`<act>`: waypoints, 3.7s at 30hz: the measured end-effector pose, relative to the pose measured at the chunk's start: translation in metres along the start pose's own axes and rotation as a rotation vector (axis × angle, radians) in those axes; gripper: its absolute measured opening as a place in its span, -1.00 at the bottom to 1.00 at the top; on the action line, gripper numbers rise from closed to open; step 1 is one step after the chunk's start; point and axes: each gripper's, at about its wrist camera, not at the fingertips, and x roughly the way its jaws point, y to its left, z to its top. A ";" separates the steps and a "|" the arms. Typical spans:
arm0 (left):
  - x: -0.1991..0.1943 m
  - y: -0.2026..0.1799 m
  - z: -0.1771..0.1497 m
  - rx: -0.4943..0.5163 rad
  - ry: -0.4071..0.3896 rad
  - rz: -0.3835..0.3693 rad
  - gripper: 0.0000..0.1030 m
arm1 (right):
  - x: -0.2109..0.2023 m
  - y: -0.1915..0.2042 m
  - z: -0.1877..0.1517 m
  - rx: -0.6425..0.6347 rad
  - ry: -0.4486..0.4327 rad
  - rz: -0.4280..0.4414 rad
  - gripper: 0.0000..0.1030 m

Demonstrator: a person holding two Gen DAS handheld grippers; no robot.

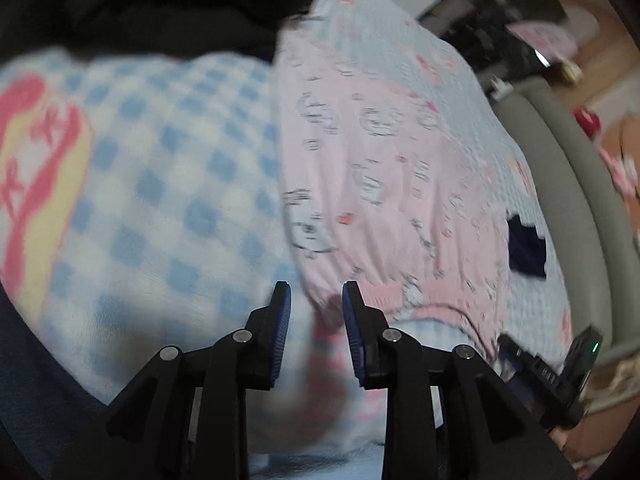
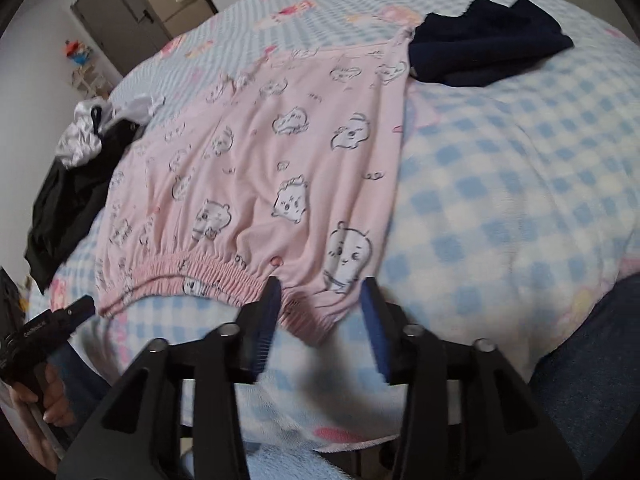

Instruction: Fold clothes

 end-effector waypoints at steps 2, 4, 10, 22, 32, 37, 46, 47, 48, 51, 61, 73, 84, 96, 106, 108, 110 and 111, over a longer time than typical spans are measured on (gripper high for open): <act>0.011 0.010 0.001 -0.058 0.042 -0.091 -0.36 | 0.012 -0.007 0.001 0.062 0.033 0.043 -0.13; 0.012 0.010 -0.004 -0.076 0.055 -0.124 -0.24 | 0.015 -0.015 0.001 0.103 0.037 0.082 -0.13; 0.032 -0.003 -0.004 -0.044 0.088 -0.109 -0.22 | 0.014 -0.030 0.001 0.175 0.018 0.143 -0.13; -0.001 -0.038 -0.016 0.110 -0.008 -0.047 -0.79 | -0.013 0.005 0.001 0.019 -0.055 0.144 -0.92; -0.008 -0.020 -0.034 0.094 0.052 -0.050 -0.80 | -0.020 -0.017 -0.021 0.065 0.007 0.165 -0.93; -0.001 -0.013 -0.039 0.082 0.106 -0.049 -0.74 | -0.022 -0.020 -0.030 0.010 0.031 0.110 -0.93; -0.025 -0.001 -0.006 0.062 0.015 -0.140 -0.56 | -0.029 -0.044 -0.011 0.072 0.009 0.175 -0.61; -0.020 0.006 0.003 0.028 0.006 -0.137 -0.55 | -0.027 -0.046 -0.005 0.072 0.004 0.170 -0.58; -0.015 0.013 0.013 -0.006 -0.002 -0.133 -0.53 | -0.024 -0.048 0.001 0.072 -0.001 0.164 -0.54; 0.005 0.029 0.033 -0.084 -0.004 -0.116 -0.34 | -0.007 -0.054 0.018 0.089 0.000 0.154 -0.49; 0.040 0.012 0.052 0.032 -0.005 -0.101 -0.67 | 0.035 -0.056 0.036 0.069 0.070 0.167 -0.40; 0.009 0.034 0.046 -0.001 -0.114 0.051 -0.98 | 0.009 -0.036 0.026 -0.009 -0.068 -0.125 -0.96; 0.010 0.035 0.018 -0.126 -0.026 -0.184 -0.39 | 0.023 -0.055 0.009 0.155 0.008 0.133 -0.44; 0.010 0.007 0.003 0.012 -0.030 -0.114 -0.89 | 0.007 -0.042 0.008 0.130 -0.038 0.107 -0.87; 0.035 0.024 0.011 -0.098 0.071 -0.264 -0.27 | 0.033 -0.055 0.011 0.127 0.086 0.216 -0.12; 0.035 0.017 0.009 -0.067 0.059 -0.229 -0.62 | 0.042 -0.060 0.013 0.162 0.090 0.238 -0.33; 0.029 0.015 0.006 -0.042 0.028 -0.177 -0.86 | 0.038 -0.062 0.015 0.180 0.059 0.236 -0.72; 0.023 0.014 0.005 -0.032 0.007 -0.157 -0.91 | 0.031 -0.062 0.014 0.177 0.035 0.231 -0.86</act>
